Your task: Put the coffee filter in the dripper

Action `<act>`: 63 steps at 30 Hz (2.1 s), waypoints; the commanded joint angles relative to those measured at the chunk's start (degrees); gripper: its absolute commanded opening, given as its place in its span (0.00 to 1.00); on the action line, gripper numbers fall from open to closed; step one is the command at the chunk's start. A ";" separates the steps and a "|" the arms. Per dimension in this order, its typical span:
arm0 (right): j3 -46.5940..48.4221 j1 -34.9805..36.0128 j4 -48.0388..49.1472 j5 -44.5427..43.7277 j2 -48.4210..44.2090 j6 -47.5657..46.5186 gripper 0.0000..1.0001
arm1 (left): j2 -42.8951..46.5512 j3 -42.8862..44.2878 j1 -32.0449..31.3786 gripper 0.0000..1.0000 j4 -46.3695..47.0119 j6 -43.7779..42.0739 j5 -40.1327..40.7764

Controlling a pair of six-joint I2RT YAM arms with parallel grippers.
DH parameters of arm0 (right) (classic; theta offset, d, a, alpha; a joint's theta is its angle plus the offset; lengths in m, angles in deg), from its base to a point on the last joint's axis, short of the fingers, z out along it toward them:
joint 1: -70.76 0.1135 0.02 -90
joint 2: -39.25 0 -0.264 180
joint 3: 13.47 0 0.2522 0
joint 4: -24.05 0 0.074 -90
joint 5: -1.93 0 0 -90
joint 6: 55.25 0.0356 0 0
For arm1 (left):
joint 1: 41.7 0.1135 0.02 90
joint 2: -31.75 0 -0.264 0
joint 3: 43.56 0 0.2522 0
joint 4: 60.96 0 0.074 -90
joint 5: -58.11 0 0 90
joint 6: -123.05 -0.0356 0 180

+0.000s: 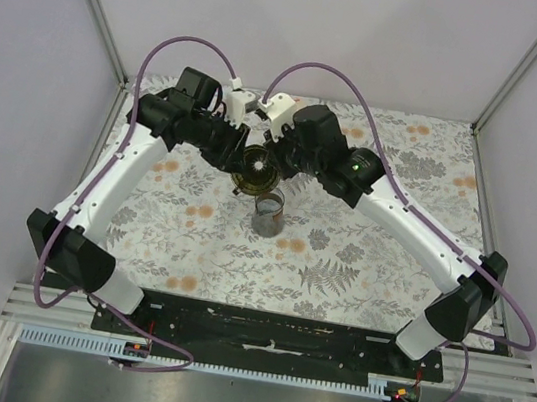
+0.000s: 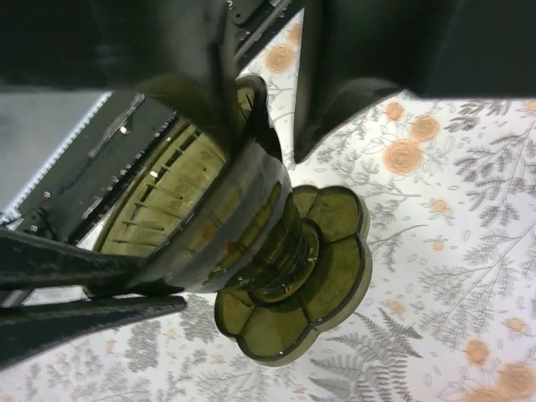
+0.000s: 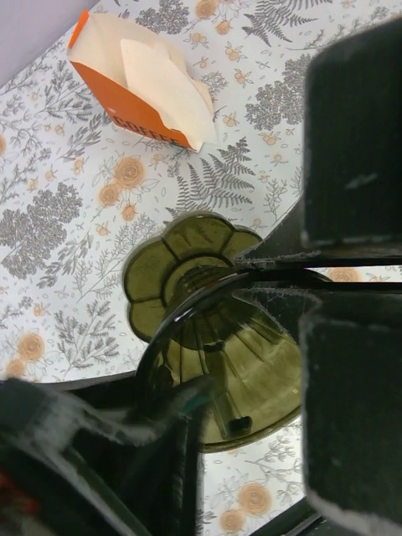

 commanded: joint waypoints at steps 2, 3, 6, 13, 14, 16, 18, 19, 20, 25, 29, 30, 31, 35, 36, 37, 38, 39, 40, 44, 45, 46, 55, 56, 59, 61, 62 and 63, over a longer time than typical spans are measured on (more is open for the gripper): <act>4.64 -1.06 -11.74 -0.44 1.18 -1.23 0.00 | 5.33 1.19 0.38 0.83 -0.91 -2.84 -5.23; 5.87 -1.49 -14.55 2.97 1.71 -0.97 0.00 | 5.85 1.46 0.99 0.88 -0.56 -3.01 -4.35; 9.21 -3.34 -20.27 10.71 3.46 -0.09 0.00 | 7.79 2.16 3.62 0.90 1.20 -3.02 -2.24; 17.03 -9.31 -29.77 27.49 8.91 0.36 0.00 | 9.20 2.61 6.88 0.92 1.91 -3.89 -0.21; 18.17 -10.28 -30.47 30.13 10.22 -0.08 0.00 | 9.37 2.08 6.97 0.92 2.00 -3.90 0.05; 21.33 -12.12 -32.32 32.79 13.65 1.22 0.00 | 9.46 0.68 7.06 0.93 2.70 -3.98 0.14; 25.03 -12.75 -35.13 32.80 16.90 0.71 0.00 | 9.72 -0.38 7.23 0.93 3.31 -3.81 0.31; 26.26 -12.92 -36.27 31.93 18.05 0.53 0.00 | 9.81 -0.82 7.23 0.93 3.49 -3.72 0.31; 26.88 -12.92 -36.80 31.05 19.19 0.44 0.00 | 9.81 -1.35 7.23 0.93 3.75 -3.72 0.66; 27.32 -13.01 -37.07 31.74 21.57 0.27 0.00 | 10.08 -2.84 7.41 0.94 4.19 -4.24 1.02; 29.08 -13.10 -37.07 31.92 23.50 0.44 0.00 | 9.73 -2.85 7.41 0.95 4.54 -4.16 1.02; 29.34 -13.19 -37.07 32.00 24.03 0.44 0.00 | 9.81 -2.93 7.41 0.95 4.55 -4.16 0.93; 29.43 -13.36 -36.99 31.92 24.38 0.53 0.00 | 9.73 -2.93 7.41 0.95 4.72 -4.16 1.02; 30.14 -13.98 -36.81 31.48 25.79 0.97 0.03 | 9.64 -3.02 7.41 0.95 4.72 -4.25 1.10; 30.23 -14.07 -36.72 31.13 25.97 0.97 0.04 | 9.72 -3.11 7.41 0.95 4.55 -4.25 1.11; 30.31 -14.24 -36.72 30.86 26.06 0.97 0.04 | 9.64 -3.11 7.41 0.95 4.72 -4.16 0.93; 30.23 -14.33 -36.90 30.60 26.15 1.05 0.05 | 9.64 -3.11 7.41 0.95 4.63 -4.16 1.10; 30.23 -14.42 -36.81 30.51 26.32 1.14 0.07 | 9.72 -3.11 7.41 0.95 4.63 -4.25 1.11; 30.14 -14.42 -36.72 30.60 26.32 1.14 0.10 | 9.72 -3.11 7.41 0.96 4.55 -4.25 1.19; 30.40 -14.33 -36.55 31.04 26.15 1.06 0.41 | 9.55 -3.20 7.41 0.96 4.72 -4.42 0.93; 30.49 -14.42 -36.37 31.21 26.06 0.97 0.44 | 9.37 -3.20 7.41 0.96 4.72 -4.34 0.93; 30.49 -14.42 -36.11 31.47 25.71 0.97 0.49 | 9.29 -3.20 7.41 0.96 4.72 -4.33 0.93; 32.43 -16.34 -28.66 26.04 17.29 1.40 0.73 | 9.11 -3.37 7.50 0.96 4.72 -4.86 1.81; 30.60 -17.31 -25.42 24.64 15.36 2.54 0.73 | 9.11 -3.46 7.50 0.96 4.81 -4.95 1.81; 20.77 -20.91 -13.12 23.22 9.29 8.24 0.60 | 9.28 -3.81 7.67 0.96 5.16 -4.95 2.07; 12.43 -22.67 -2.59 20.42 6.47 11.76 0.41 | 9.37 -4.08 7.76 0.96 5.25 -4.95 2.33; 9.25 -23.20 0.60 17.71 6.11 13.08 0.35 | 9.29 -4.34 7.85 0.97 5.34 -5.12 2.42; 7.13 -23.47 3.15 13.85 6.37 14.14 0.32 | 9.29 -4.43 7.85 0.97 5.51 -5.13 2.60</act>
